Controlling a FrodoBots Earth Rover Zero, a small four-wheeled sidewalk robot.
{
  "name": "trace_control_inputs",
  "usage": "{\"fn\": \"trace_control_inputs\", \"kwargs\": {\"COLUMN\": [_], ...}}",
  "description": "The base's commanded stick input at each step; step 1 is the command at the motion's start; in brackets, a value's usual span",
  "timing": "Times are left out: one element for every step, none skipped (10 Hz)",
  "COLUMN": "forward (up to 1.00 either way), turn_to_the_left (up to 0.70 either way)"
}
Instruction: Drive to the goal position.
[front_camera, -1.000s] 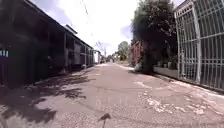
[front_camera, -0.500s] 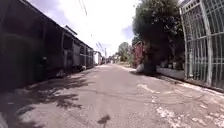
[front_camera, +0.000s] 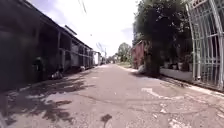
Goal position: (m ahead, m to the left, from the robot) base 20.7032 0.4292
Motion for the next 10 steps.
{"fn": "trace_control_inputs", "kwargs": {"forward": [0.70,0.70,0.70,0.70,0.70,0.70,0.70,0.70,0.70,0.70], "turn_to_the_left": [0.00,0.00,0.00,0.00,0.00,0.00,0.00,0.00,0.00,0.00]}}
